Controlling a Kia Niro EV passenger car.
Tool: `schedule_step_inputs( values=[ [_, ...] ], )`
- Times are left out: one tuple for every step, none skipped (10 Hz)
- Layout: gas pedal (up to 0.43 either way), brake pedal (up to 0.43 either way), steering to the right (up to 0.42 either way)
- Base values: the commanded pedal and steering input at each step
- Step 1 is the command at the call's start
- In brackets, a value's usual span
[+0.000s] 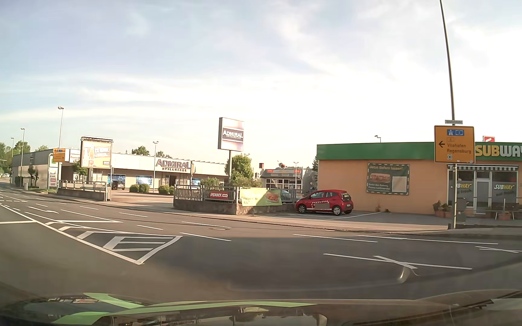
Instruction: Follow the waypoints while adhering to traffic rules and regulations
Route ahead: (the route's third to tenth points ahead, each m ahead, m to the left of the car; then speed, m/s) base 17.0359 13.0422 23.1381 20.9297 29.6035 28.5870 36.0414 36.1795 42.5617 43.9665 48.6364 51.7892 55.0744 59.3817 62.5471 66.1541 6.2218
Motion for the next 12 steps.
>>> schedule_step_inputs(
  values=[
    [0.000,0.000,-0.070],
    [0.000,0.000,-0.078],
    [0.000,0.000,-0.084],
    [0.000,0.000,-0.096],
    [0.000,0.000,-0.110],
    [0.000,0.000,-0.131],
    [0.000,0.000,-0.146],
    [0.000,0.000,-0.171],
    [0.000,0.000,-0.199],
    [0.000,0.000,-0.224],
    [0.008,0.000,-0.253],
    [0.059,0.000,-0.268]
  ],
)
